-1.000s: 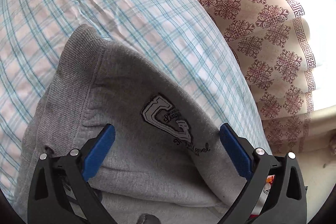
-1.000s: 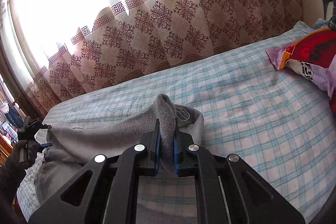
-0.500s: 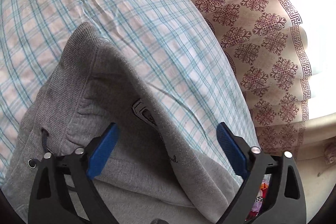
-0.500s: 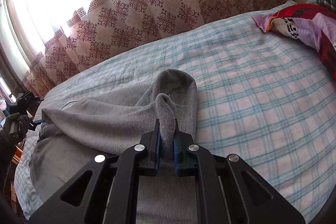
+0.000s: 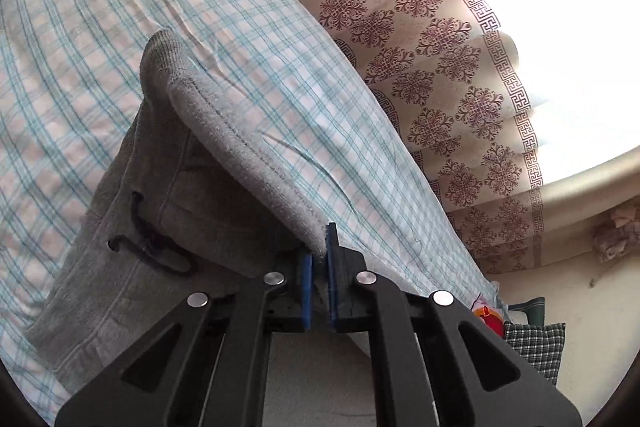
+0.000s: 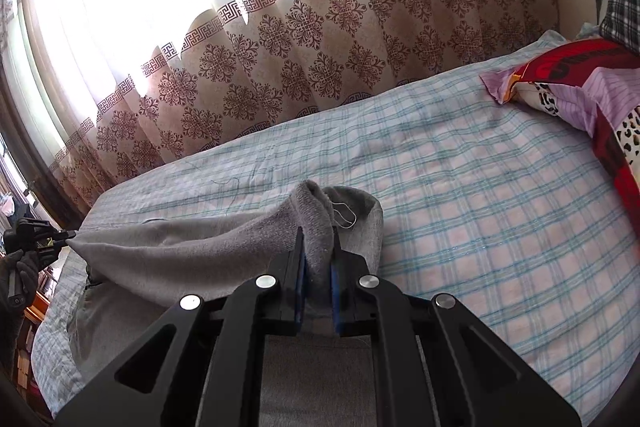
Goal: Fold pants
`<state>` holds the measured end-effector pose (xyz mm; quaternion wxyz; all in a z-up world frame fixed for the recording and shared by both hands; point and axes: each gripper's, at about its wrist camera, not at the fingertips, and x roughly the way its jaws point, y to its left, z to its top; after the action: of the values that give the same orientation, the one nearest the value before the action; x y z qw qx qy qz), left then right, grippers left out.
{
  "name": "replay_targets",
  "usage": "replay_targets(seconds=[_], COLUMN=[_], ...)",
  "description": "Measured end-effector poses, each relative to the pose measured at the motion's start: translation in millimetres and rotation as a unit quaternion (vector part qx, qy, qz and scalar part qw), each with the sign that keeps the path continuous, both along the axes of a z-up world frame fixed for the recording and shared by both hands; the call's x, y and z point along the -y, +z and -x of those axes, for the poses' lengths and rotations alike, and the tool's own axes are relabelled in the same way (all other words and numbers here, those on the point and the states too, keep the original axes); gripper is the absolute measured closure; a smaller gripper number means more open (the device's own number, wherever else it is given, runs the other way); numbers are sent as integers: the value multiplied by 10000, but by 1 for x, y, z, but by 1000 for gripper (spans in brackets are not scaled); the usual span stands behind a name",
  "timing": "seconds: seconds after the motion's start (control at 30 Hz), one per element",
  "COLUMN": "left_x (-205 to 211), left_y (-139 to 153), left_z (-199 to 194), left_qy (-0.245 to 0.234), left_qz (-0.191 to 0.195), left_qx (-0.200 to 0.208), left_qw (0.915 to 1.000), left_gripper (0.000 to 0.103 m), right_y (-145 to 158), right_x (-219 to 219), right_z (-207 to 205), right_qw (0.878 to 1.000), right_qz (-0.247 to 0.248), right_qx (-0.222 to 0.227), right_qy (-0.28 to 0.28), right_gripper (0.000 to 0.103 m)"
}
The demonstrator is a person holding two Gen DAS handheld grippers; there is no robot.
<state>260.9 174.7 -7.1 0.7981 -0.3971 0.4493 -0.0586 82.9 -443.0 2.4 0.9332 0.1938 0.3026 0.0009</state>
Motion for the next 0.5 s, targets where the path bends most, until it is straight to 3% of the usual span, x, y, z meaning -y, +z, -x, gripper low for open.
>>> replay_targets(seconds=[0.1,0.27,0.37,0.5], left_x=[-3,-3,-1,-5], left_y=[5,-16,-36,-76], left_z=[42,106,137,163], left_qy=[-105,-408,-619,-579], left_qz=[0,-235,-450,-392], left_qx=[85,-185,-346,-750], left_qw=[9999,9987,9965,9947], left_gripper=[97,97,97,97], right_y=[7,6,-7,-37], right_x=[9,12,7,10], right_z=[29,81,108,139], right_qw=[9997,9998,9996,9974], right_qz=[-198,-199,17,-176], right_qx=[112,32,-232,-680], right_qy=[-51,47,166,164], right_gripper=[94,94,94,90])
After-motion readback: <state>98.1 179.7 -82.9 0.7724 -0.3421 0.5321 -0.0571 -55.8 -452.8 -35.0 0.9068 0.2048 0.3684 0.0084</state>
